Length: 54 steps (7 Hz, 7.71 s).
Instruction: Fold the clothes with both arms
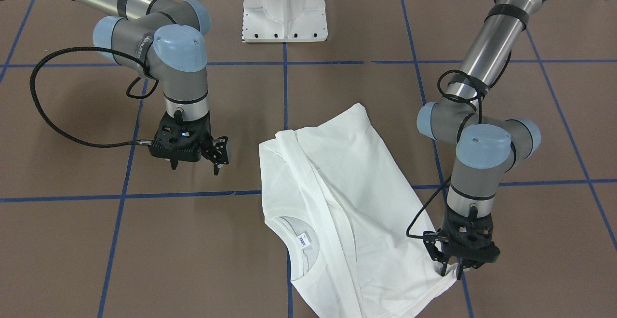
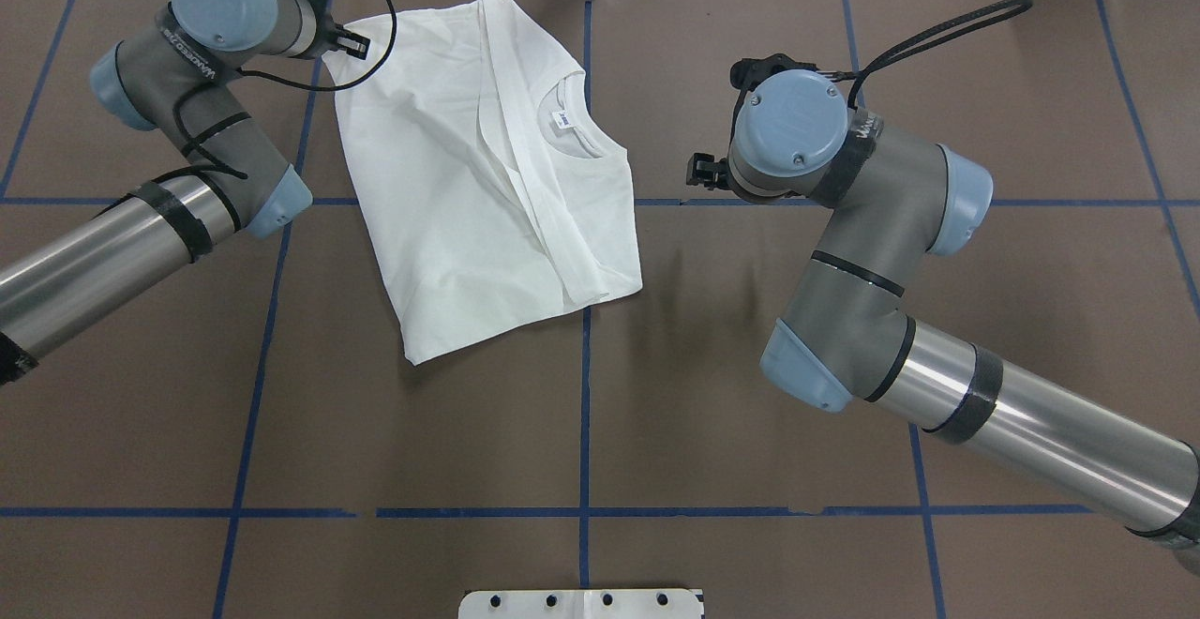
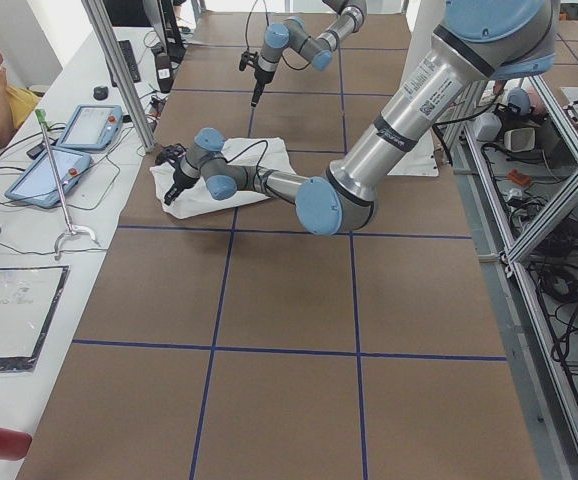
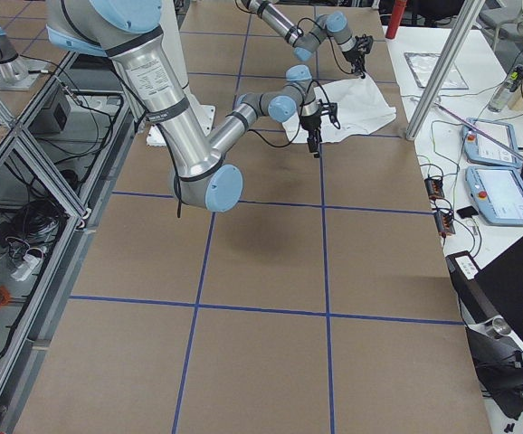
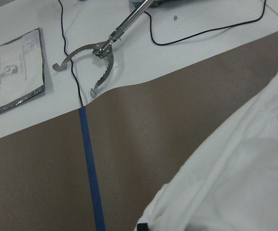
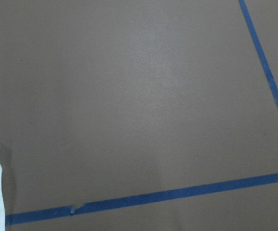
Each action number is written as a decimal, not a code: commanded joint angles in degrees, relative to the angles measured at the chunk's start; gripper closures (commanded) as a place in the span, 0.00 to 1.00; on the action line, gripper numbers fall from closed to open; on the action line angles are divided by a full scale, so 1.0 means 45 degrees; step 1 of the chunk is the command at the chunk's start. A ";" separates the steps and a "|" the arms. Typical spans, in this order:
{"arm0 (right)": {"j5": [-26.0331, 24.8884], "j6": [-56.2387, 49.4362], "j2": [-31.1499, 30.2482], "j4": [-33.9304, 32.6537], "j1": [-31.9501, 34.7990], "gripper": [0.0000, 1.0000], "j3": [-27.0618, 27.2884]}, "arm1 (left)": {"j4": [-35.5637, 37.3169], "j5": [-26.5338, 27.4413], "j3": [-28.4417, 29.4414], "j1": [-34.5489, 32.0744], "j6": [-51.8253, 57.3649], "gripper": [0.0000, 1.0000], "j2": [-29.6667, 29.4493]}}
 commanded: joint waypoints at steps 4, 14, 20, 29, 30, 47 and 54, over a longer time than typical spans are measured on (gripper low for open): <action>-0.0544 0.7105 0.2234 -0.0177 -0.1999 0.12 -0.2094 | -0.0182 -0.1657 -0.2251 -0.0562 0.0725 0.00 0.1649; -0.1172 0.8487 0.2434 -0.0255 -0.2726 1.00 -0.2512 | -0.0767 -0.1637 -0.2410 -0.0387 0.0392 0.00 0.2120; -0.2070 0.8620 0.0305 -0.4606 -0.4752 1.00 0.3480 | -0.0787 -0.1657 -0.2605 -0.0289 0.0295 0.00 0.2198; -0.2500 0.3900 0.1062 -0.3601 -0.2846 0.00 0.2830 | -0.0768 -0.1696 -0.2742 -0.0152 0.0236 0.00 0.2237; -0.2500 0.3529 0.2227 -0.2996 -0.2495 0.00 0.0887 | -0.0768 -0.1696 -0.2800 -0.0152 0.0217 0.00 0.2314; -0.1992 -0.0108 0.4643 0.1170 -0.2413 1.00 -0.5169 | -0.0787 -0.1677 -0.3152 -0.0152 0.0119 0.00 0.2745; -0.2031 -0.0168 0.0910 0.1169 -0.1810 0.73 -0.1261 | -0.1315 -0.1677 -0.3250 -0.0113 -0.0116 0.00 0.3057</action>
